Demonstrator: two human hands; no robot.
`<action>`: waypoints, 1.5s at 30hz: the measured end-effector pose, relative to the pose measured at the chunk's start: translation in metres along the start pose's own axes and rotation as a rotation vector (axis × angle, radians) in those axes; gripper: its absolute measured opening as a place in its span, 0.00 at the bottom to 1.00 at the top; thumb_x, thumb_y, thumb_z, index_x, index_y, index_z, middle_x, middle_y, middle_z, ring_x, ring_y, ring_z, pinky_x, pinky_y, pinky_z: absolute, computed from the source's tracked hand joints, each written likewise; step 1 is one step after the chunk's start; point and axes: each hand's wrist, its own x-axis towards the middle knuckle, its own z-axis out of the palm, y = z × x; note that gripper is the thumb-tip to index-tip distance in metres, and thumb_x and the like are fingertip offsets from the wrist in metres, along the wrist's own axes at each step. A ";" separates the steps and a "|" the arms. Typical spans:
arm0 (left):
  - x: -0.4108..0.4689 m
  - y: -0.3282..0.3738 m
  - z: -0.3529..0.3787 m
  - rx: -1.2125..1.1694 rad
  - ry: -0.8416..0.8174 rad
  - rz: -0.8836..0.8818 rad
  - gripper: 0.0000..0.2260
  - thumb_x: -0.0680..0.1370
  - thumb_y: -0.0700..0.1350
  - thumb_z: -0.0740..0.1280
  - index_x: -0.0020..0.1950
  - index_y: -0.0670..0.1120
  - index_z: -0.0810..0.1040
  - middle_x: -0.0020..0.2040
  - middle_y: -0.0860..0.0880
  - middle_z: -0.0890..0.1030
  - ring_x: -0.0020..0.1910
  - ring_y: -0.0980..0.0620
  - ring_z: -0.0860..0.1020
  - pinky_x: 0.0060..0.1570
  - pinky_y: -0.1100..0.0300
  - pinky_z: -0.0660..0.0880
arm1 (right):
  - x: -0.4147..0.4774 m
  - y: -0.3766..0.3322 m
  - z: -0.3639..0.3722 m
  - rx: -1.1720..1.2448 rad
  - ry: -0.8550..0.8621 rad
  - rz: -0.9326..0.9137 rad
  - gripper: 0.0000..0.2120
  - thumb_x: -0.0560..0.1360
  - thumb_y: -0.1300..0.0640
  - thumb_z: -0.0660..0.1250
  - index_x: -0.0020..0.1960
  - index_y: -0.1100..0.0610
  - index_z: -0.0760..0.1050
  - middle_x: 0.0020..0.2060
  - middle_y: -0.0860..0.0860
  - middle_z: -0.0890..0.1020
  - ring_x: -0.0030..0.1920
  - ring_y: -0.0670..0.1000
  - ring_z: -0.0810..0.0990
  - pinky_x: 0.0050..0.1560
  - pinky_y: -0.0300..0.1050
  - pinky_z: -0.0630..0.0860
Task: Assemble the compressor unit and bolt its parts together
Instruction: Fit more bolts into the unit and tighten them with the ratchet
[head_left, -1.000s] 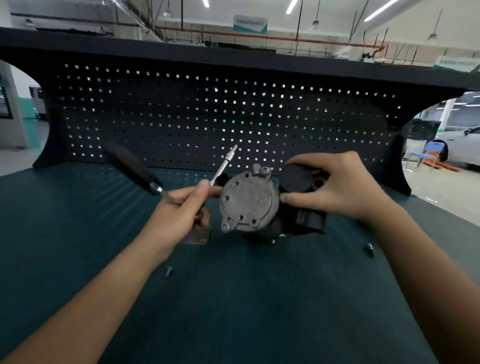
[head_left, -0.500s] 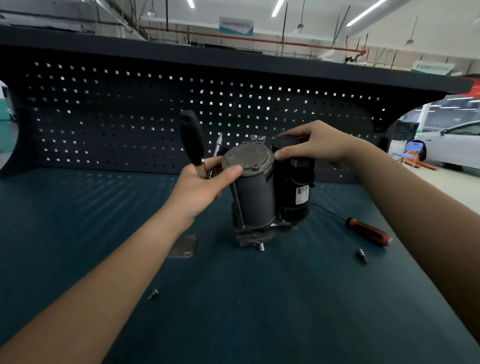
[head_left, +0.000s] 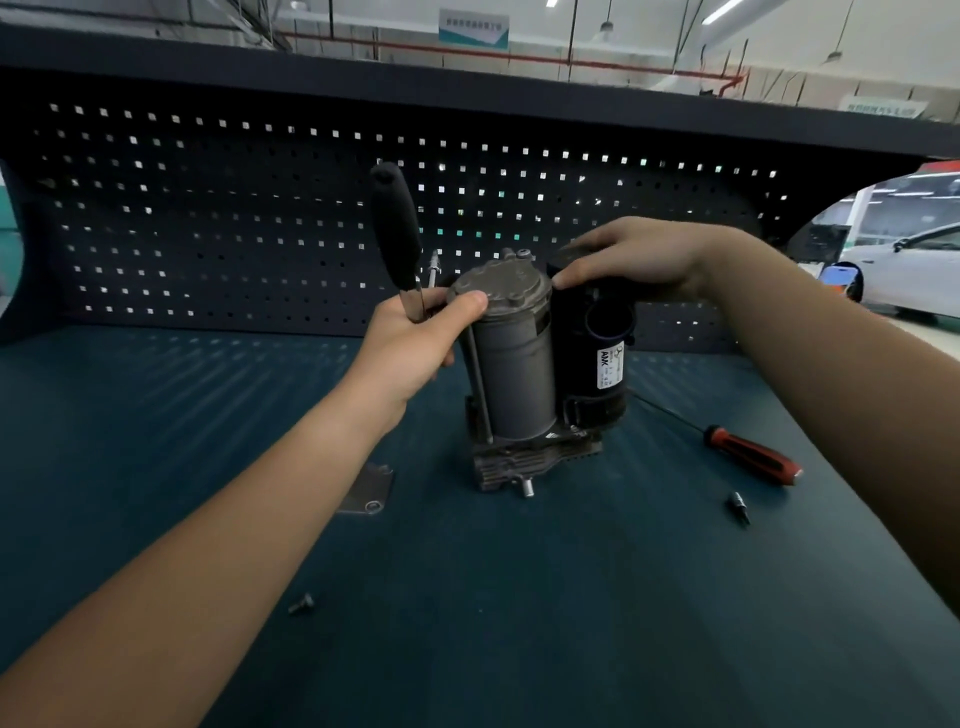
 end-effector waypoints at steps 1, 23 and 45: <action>0.000 0.001 0.000 0.003 0.001 -0.004 0.13 0.74 0.50 0.69 0.29 0.59 0.81 0.33 0.56 0.77 0.22 0.62 0.70 0.22 0.72 0.65 | -0.002 -0.003 0.000 0.026 0.001 0.003 0.17 0.73 0.57 0.68 0.60 0.60 0.74 0.50 0.52 0.81 0.47 0.49 0.80 0.45 0.40 0.78; 0.006 0.006 0.000 -0.002 -0.010 -0.194 0.07 0.75 0.53 0.63 0.45 0.51 0.76 0.43 0.51 0.75 0.28 0.57 0.71 0.27 0.64 0.65 | -0.030 0.017 0.042 -0.109 0.321 -0.154 0.47 0.63 0.50 0.77 0.73 0.56 0.54 0.61 0.49 0.70 0.59 0.49 0.71 0.56 0.39 0.70; -0.025 -0.004 -0.014 -0.343 -0.096 -0.255 0.08 0.80 0.48 0.61 0.53 0.57 0.79 0.45 0.57 0.79 0.25 0.60 0.71 0.23 0.68 0.66 | -0.034 0.028 0.040 0.136 0.308 -0.195 0.33 0.67 0.68 0.69 0.66 0.47 0.64 0.49 0.46 0.74 0.42 0.45 0.76 0.32 0.31 0.76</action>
